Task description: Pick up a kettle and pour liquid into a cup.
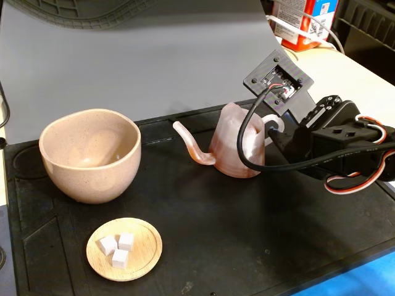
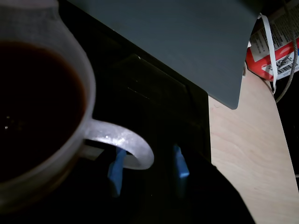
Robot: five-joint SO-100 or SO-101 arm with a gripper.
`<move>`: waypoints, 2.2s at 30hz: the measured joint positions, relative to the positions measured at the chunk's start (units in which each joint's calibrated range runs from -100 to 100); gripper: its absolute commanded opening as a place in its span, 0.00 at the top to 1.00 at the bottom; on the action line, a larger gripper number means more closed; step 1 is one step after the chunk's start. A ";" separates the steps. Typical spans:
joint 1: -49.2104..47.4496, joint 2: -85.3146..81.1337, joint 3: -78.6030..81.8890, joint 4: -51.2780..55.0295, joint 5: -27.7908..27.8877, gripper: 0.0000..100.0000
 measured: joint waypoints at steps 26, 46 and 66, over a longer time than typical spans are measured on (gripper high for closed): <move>0.38 0.77 -1.07 -0.09 -0.37 0.99; -0.68 -12.16 -8.96 16.46 -2.10 0.99; -6.65 -12.59 -13.44 16.46 -4.14 0.99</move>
